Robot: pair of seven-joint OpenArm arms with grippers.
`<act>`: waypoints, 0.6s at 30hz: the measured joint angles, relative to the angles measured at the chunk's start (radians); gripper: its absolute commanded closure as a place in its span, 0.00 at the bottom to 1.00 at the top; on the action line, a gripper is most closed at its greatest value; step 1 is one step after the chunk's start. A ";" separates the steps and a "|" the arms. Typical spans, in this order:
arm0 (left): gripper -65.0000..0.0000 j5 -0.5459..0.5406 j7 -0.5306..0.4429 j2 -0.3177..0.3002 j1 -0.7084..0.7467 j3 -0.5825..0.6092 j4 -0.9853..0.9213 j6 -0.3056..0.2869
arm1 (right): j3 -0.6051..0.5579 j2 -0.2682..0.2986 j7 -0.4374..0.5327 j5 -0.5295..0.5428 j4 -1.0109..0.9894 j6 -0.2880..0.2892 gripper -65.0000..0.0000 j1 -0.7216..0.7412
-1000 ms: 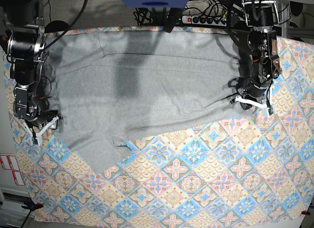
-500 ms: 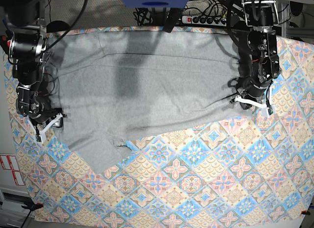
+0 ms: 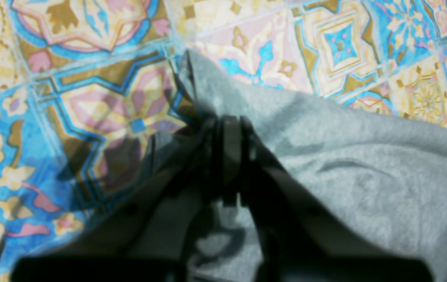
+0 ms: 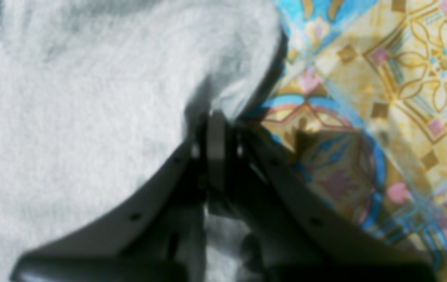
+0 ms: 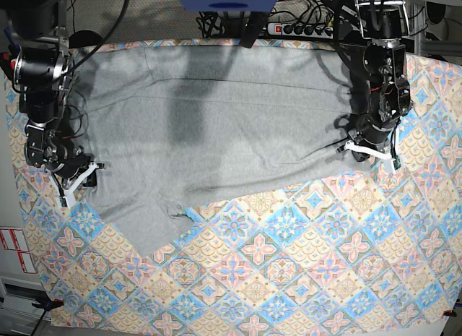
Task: Fold the T-shirt properly
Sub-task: 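Grasp the shirt's hem-side corners with both grippers, then lift the hem and fold it toward the collar edge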
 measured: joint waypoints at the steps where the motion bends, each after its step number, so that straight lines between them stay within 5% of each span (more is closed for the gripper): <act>1: 1.00 0.000 0.000 0.000 0.000 0.000 0.000 0.000 | 0.000 0.000 0.006 0.000 0.000 0.000 1.00 0.000; 7: 1.00 0.001 -0.002 0.000 0.029 0.000 0.077 0.001 | 0.008 0.002 -0.003 -0.022 0.098 0.005 1.00 -0.040; 18: 1.00 0.002 0.000 -0.003 0.179 -0.002 0.280 0.002 | 0.226 0.004 -0.098 -0.018 0.460 0.011 1.00 -0.243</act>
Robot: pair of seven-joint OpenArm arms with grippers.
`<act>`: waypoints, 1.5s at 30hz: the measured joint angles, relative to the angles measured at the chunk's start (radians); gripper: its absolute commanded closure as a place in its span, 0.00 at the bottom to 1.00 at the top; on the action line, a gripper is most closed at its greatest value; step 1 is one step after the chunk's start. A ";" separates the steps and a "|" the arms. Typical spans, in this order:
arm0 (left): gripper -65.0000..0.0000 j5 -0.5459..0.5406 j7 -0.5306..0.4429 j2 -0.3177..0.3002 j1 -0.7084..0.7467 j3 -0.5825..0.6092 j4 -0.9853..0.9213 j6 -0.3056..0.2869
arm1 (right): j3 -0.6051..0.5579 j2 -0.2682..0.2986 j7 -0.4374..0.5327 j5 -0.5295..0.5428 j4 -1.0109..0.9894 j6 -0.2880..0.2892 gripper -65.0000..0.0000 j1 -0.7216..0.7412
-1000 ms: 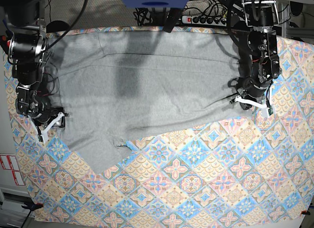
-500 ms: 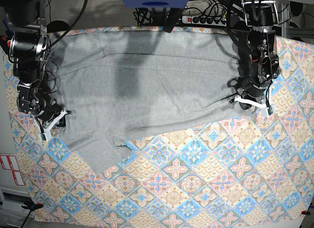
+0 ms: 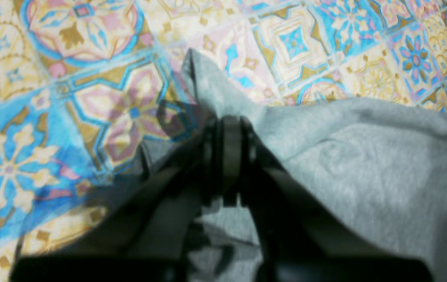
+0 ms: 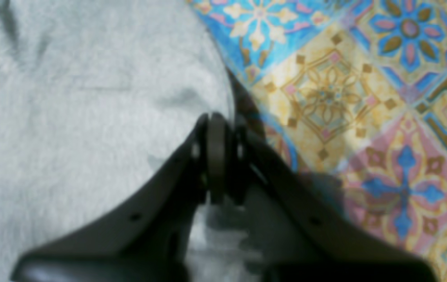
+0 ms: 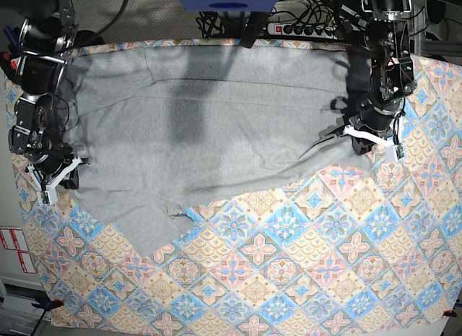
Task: Fold the T-shirt properly
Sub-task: 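Lift the hem and fold it toward the collar edge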
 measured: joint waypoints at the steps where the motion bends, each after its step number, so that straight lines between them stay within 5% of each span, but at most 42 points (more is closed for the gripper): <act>1: 1.00 -0.001 0.001 0.000 0.013 0.000 0.019 -0.001 | 0.011 0.000 -0.010 -0.001 0.025 0.000 1.00 -0.023; 15: 1.00 -0.003 0.000 -0.006 0.188 -0.066 0.173 -0.002 | 0.183 0.001 -0.056 0.002 0.341 0.008 1.00 -0.321; 27: 1.00 0.003 0.005 -0.005 0.234 -0.064 0.172 -0.002 | 0.216 -0.002 -0.050 0.004 0.385 0.013 1.00 -0.403; 42: 1.00 0.001 -0.001 -0.003 0.191 -0.020 -0.083 -0.005 | 0.231 -0.004 -0.100 0.003 0.386 0.010 0.99 -0.440; 45: 0.89 -0.002 -0.001 -0.006 0.190 -0.020 -0.083 -0.008 | 0.232 -0.005 -0.156 0.004 0.386 0.009 0.96 -0.439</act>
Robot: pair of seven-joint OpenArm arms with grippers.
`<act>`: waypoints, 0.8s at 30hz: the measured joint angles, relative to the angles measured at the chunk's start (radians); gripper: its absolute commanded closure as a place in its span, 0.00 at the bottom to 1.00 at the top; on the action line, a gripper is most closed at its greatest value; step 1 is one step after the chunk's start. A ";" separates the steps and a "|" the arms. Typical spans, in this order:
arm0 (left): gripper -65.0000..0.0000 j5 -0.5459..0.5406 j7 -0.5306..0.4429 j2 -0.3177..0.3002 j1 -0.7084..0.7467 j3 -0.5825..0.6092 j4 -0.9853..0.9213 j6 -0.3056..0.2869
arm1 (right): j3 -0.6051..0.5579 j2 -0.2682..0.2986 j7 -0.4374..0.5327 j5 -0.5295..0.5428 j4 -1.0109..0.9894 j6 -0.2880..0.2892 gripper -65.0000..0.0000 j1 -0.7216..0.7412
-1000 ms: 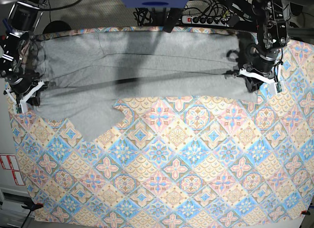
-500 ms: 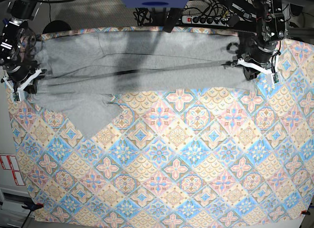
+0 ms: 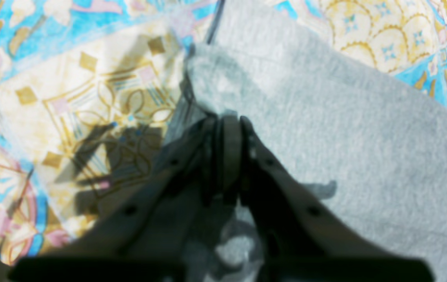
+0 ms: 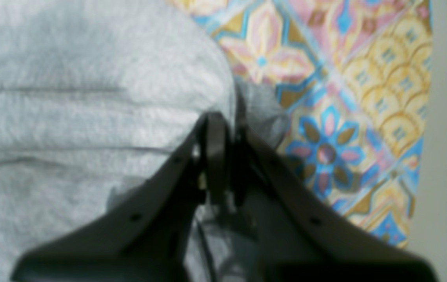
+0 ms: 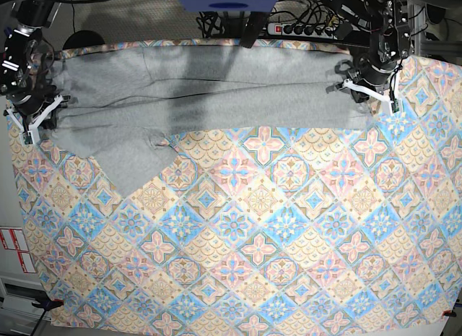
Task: Fold the T-shirt properly
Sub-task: 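Lift the hem and fold it toward the collar edge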
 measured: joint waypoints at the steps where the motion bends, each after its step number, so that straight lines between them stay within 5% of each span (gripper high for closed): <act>1: 0.83 0.000 0.000 0.001 0.000 0.000 0.000 0.000 | 0.000 0.000 -0.024 -0.002 0.000 0.000 0.93 0.000; 4: 0.74 -0.005 0.000 0.003 0.000 -0.003 0.000 0.000 | 0.001 0.000 -0.038 -0.002 0.000 -0.001 0.82 0.004; 11: 0.75 -0.005 -0.003 0.003 0.000 -0.003 0.000 0.000 | 0.003 -0.002 -0.087 -0.002 0.000 -0.002 0.62 0.106; 20: 0.75 -0.003 -0.003 0.003 0.000 -0.003 0.000 0.000 | 0.003 -0.005 -0.107 -0.010 0.013 -0.003 0.60 0.141; 24: 0.75 -0.003 -0.003 0.004 0.000 -0.003 0.000 0.003 | 0.013 -0.063 -0.101 -0.006 0.091 -0.008 0.60 0.190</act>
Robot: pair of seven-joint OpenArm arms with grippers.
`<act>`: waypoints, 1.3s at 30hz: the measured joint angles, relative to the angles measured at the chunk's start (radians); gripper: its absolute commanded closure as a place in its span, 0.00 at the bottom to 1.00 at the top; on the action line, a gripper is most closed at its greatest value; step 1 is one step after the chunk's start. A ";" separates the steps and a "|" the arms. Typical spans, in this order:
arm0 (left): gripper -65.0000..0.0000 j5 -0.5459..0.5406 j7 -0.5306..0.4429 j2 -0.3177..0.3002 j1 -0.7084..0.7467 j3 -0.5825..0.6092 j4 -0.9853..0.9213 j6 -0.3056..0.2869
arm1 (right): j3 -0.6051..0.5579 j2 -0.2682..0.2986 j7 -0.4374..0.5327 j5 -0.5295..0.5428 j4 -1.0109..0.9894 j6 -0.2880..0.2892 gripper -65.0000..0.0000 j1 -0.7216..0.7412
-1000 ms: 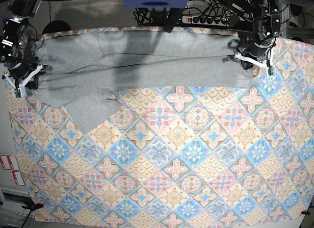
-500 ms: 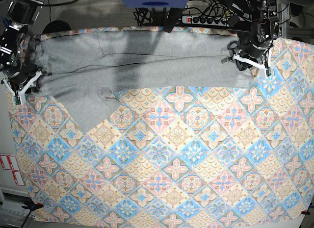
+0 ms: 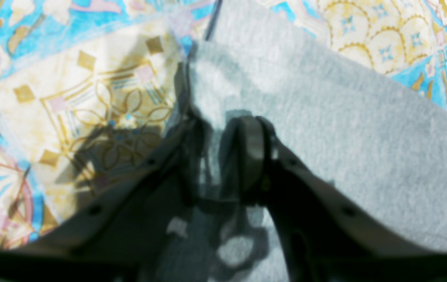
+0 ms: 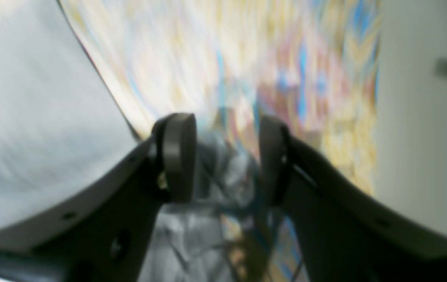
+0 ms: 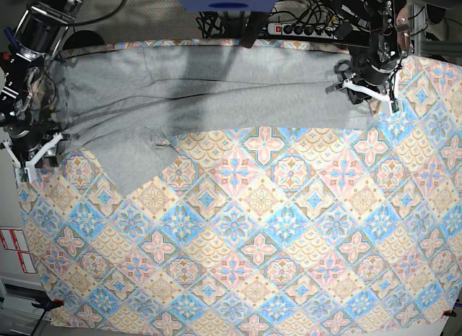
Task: Fold the T-shirt properly
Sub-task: 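Lift the hem and fold it toward the collar edge, then pull the hem corner with the right gripper onto the folded stack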
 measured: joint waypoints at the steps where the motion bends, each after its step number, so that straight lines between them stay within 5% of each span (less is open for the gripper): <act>1: 0.75 0.000 0.000 0.001 0.000 0.000 0.000 0.000 | 0.005 -0.017 0.005 0.004 0.025 0.007 0.60 0.011; 7: 0.75 0.000 0.000 0.001 0.000 0.000 0.001 0.000 | 0.053 -0.053 -0.006 -0.010 0.089 -0.013 0.60 0.009; 11: 0.75 0.000 0.000 0.001 0.000 0.000 0.001 0.000 | -0.082 -0.056 0.006 -0.011 0.049 -0.005 0.60 0.011; 16: 0.75 0.000 0.003 0.001 -0.015 0.000 0.001 0.002 | -0.249 -0.069 -0.033 -0.228 -0.077 0.012 0.60 0.063; 18: 0.75 0.000 0.004 0.001 -0.018 0.000 0.000 0.004 | -0.231 -0.069 -0.045 -0.292 -0.092 0.007 0.60 0.064; 29: 0.75 0.001 0.004 0.002 -0.023 0.000 0.000 0.004 | -0.102 -0.064 -0.142 -0.291 -0.100 0.006 0.60 0.012; 39: 0.74 0.003 0.000 0.002 -0.034 0.000 0.000 0.004 | -0.098 -0.089 -0.032 -0.293 0.085 -0.005 0.60 -0.010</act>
